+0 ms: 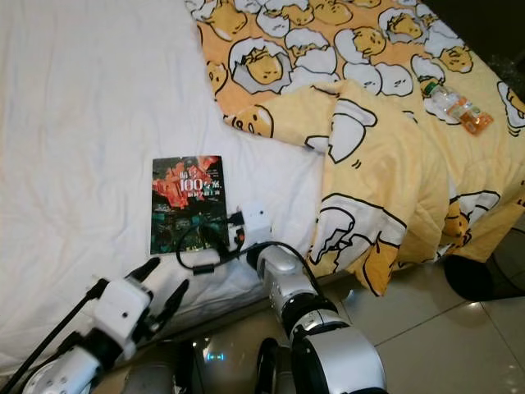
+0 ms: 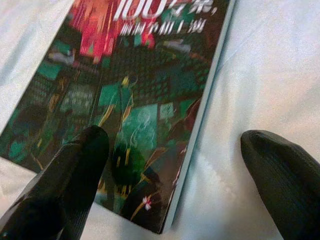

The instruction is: Clean up the room

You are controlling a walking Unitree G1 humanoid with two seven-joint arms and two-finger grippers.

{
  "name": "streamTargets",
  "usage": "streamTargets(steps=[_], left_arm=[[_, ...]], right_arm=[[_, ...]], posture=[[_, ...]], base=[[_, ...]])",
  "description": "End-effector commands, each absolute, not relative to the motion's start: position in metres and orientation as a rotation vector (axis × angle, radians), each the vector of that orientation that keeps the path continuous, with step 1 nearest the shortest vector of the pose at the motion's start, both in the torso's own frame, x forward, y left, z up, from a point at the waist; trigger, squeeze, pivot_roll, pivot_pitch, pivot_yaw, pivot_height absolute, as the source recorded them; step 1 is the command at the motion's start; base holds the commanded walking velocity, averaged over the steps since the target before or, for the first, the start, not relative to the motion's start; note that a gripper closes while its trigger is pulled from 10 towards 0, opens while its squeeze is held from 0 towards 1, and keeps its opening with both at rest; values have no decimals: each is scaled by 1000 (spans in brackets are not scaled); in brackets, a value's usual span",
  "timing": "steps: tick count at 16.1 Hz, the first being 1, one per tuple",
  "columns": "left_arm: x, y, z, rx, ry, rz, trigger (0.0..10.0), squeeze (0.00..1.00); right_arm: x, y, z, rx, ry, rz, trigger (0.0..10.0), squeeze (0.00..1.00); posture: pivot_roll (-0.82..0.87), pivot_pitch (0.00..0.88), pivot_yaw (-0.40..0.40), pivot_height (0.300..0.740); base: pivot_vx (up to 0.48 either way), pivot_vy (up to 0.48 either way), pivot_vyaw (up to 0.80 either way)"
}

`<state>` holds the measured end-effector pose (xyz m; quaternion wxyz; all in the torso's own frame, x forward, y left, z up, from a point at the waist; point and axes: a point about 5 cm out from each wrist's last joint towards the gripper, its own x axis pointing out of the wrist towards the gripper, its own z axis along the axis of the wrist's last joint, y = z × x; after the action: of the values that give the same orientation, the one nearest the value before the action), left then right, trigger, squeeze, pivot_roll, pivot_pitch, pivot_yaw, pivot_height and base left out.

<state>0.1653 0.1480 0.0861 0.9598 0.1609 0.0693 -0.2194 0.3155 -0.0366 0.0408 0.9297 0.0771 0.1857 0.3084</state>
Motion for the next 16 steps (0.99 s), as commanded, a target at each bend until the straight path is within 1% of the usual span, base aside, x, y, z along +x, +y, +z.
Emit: streamTargets(steps=[1, 3, 4, 5, 6, 7, 8, 9, 10, 11, 12, 14, 16], left_arm=[[160, 146, 86, 331, 150, -450, 10000, 0], [162, 144, 84, 298, 164, -422, 10000, 0], [169, 148, 79, 239, 191, -356, 10000, 0], [187, 159, 71, 134, 220, -231, 10000, 0], [195, 162, 68, 100, 229, -191, 10000, 0], [206, 167, 63, 81, 232, -156, 10000, 0], [234, 175, 53, 92, 248, -112, 10000, 525], [241, 177, 50, 98, 257, -102, 10000, 886], [255, 180, 47, 103, 264, -95, 10000, 1000], [269, 179, 42, 126, 286, -108, 10000, 1000], [283, 175, 36, 154, 317, -129, 10000, 1000], [297, 172, 33, 172, 337, -129, 10000, 1000], [314, 169, 36, 179, 337, -127, 10000, 1000]], right_arm=[[306, 18, 56, 204, 376, 758, 10000, 0], [309, 17, 59, 191, 364, 742, 10000, 0], [314, 10, 61, 163, 335, 716, 10000, 0], [317, -9, 58, 102, 276, 646, 10000, 0], [317, -17, 55, 76, 258, 612, 10000, 0], [314, -29, 50, 53, 228, 574, 10000, 0], [299, -58, 34, -1, 189, 486, 10000, 0], [293, -64, 31, -12, 175, 469, 10000, 0], [281, -78, 27, -1, 160, 423, 10000, 0], [267, -94, 24, 14, 151, 354, 10000, 1000], [248, -112, 17, 28, 165, 263, 10000, 1000], [226, -119, 11, 34, 182, 231, 10000, 1000], [200, -122, 7, 9, 212, 251, 10000, 1000]], posture=[[443, 265, -111, 740], [423, 249, -119, 740], [403, 231, -124, 740], [350, 176, -136, 740], [340, 164, -137, 740], [309, 126, -139, 740], [236, 51, -126, 740], [227, 42, -124, 740], [197, 15, -116, 740], [141, 0, -92, 740], [97, 0, -76, 740], [50, 0, -57, 740], [10, 20, -48, 740]], base=[[0, 0, 0], [0, 0, 0], [0, 0, 0], [0, 0, 0], [0, 0, 0], [0, 0, 0], [0, 0, 0], [0, 0, 0], [0, 0, 0], [0, 0, 0], [0, 0, 0], [0, 0, 0], [0, 0, 0]])
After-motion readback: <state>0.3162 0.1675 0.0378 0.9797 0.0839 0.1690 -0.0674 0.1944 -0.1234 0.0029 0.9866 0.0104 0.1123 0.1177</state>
